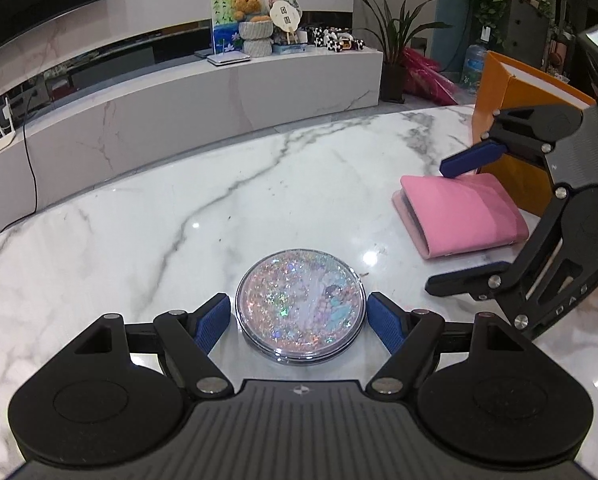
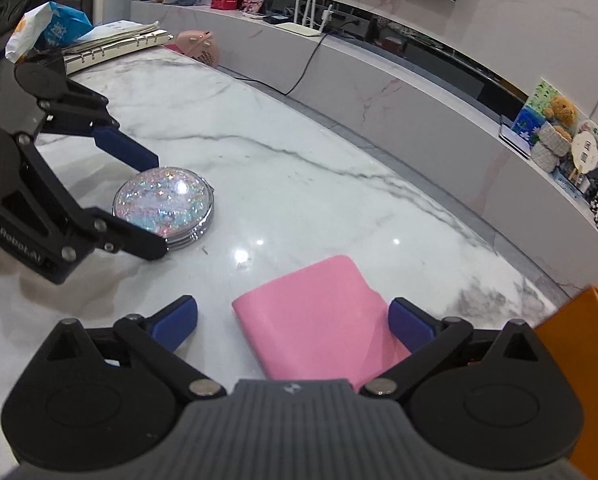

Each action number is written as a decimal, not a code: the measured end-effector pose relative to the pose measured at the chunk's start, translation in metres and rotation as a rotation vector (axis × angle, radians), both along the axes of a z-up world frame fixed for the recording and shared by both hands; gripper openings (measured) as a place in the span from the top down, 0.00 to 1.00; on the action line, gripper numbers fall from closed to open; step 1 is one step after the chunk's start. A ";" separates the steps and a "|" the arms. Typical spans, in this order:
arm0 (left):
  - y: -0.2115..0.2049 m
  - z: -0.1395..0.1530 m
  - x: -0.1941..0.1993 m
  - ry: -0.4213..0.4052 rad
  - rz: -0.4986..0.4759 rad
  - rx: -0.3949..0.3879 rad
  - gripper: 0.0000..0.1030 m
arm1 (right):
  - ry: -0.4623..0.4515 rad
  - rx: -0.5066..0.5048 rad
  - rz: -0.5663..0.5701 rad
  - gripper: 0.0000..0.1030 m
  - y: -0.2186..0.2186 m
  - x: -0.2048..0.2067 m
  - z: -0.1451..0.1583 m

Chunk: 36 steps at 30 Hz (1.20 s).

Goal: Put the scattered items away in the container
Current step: 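Move the right tool to the pink pouch while the left tool approaches the glittery compact, then grasp the pink pouch with the right tool while the left tool grasps the glittery compact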

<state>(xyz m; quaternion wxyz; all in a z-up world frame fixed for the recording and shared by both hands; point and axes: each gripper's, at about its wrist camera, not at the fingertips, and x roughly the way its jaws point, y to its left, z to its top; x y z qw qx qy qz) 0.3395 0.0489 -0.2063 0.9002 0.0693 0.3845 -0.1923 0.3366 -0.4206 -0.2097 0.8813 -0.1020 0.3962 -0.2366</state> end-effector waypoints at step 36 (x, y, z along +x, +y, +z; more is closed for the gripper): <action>-0.016 0.006 -0.009 0.098 -0.082 0.052 0.11 | 0.324 0.222 0.060 0.14 0.026 0.017 0.007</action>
